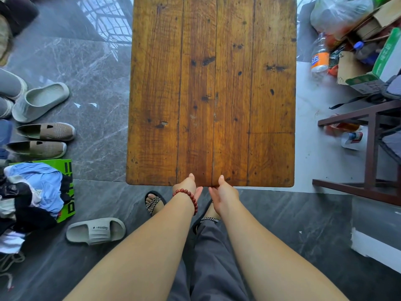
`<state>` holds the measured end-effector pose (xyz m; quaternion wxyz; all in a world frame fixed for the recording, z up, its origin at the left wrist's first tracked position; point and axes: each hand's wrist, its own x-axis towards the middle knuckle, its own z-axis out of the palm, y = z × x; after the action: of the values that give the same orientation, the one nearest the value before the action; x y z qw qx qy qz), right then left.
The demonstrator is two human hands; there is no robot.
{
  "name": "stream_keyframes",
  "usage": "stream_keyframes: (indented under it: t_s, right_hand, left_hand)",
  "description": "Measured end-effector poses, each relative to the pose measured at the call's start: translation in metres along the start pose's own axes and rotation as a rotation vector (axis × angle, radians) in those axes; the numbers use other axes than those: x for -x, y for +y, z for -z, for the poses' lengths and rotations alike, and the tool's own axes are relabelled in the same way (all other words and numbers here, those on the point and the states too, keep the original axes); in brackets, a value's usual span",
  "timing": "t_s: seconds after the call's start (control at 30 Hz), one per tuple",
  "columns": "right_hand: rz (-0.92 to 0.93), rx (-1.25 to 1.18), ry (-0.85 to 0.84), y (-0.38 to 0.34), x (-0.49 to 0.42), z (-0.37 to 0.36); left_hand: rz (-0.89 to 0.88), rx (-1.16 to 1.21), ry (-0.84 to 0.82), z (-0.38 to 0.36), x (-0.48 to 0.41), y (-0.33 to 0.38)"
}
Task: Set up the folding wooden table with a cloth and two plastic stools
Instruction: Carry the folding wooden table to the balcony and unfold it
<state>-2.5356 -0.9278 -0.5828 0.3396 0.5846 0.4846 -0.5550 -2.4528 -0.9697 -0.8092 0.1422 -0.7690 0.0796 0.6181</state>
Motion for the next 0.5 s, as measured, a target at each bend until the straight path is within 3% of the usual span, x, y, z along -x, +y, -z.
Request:
stream_keyframes:
  t_s: [0.03, 0.1, 0.2, 0.27, 0.5]
  right_hand:
    - [0.019, 0.034, 0.031, 0.001, -0.004, -0.001]
    - [0.079, 0.029, 0.045, 0.005, -0.017, -0.006]
    - [0.089, -0.008, 0.006, -0.002, -0.029, -0.016]
    - [0.097, -0.014, -0.033, -0.010, -0.033, -0.028]
    - [0.090, -0.046, -0.112, -0.045, -0.029, -0.065]
  left_hand:
    - [-0.029, 0.030, -0.036, -0.005, 0.099, 0.009]
    - [-0.225, 0.000, 0.006, -0.004, 0.196, 0.024]
    - [-0.252, -0.021, -0.069, -0.010, 0.196, 0.034]
    - [-0.302, -0.074, -0.023, -0.017, 0.198, 0.047]
    - [-0.374, -0.130, -0.088, -0.041, 0.210, 0.086]
